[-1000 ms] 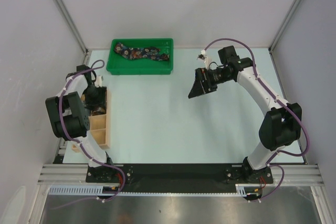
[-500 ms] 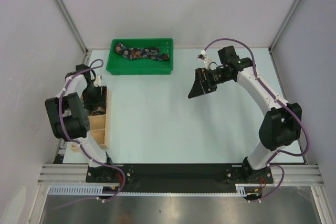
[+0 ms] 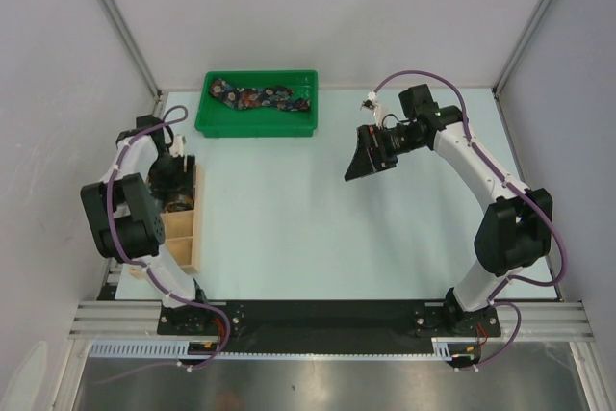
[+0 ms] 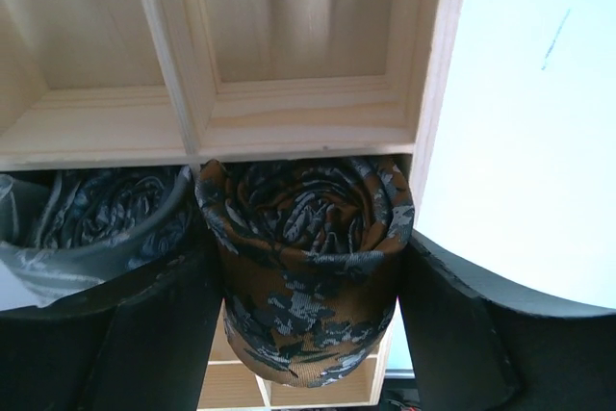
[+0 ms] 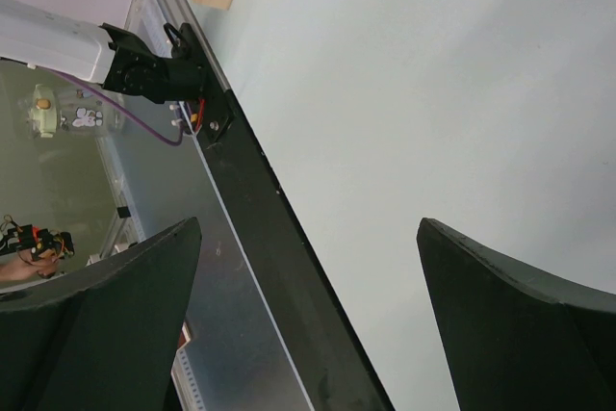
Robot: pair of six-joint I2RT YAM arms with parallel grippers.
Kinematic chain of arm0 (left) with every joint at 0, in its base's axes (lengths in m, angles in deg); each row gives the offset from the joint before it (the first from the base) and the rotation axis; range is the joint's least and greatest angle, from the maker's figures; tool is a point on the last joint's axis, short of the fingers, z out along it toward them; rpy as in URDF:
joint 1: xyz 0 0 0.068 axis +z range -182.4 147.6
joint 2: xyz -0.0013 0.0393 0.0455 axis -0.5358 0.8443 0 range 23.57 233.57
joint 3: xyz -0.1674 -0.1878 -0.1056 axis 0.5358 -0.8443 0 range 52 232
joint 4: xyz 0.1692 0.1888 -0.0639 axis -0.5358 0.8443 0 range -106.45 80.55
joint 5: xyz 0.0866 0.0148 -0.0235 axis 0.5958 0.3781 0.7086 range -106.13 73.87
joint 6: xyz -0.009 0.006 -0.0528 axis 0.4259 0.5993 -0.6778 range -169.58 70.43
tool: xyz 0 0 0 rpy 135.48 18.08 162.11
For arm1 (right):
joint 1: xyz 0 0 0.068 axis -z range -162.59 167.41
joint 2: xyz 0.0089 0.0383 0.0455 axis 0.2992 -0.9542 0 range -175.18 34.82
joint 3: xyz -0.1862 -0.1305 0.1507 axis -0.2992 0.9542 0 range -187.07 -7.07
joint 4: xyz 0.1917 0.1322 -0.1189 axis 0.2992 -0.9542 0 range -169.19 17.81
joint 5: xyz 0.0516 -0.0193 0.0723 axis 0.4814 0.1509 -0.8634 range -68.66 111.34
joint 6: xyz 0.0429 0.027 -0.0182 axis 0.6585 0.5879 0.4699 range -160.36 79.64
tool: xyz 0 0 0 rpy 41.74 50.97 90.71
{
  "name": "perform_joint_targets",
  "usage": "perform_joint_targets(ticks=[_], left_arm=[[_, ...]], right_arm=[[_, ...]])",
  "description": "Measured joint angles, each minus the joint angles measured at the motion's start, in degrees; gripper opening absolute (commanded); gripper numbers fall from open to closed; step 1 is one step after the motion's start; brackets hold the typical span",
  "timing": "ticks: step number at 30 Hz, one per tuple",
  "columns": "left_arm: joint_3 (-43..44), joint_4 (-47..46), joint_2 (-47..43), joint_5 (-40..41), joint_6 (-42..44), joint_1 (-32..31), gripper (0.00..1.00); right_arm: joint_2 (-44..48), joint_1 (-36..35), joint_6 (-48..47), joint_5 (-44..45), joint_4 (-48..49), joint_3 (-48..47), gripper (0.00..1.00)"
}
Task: Roll the ties
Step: Place the tie in the storage box.
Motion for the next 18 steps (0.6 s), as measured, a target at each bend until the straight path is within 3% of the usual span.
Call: perform_joint_targets(ticks=[18], left_arm=[[1.8,0.7,-2.6,-1.1,0.7,-0.6,0.78]], right_arm=[[-0.2,0.0,0.0,-0.6,0.2,0.0,1.00]])
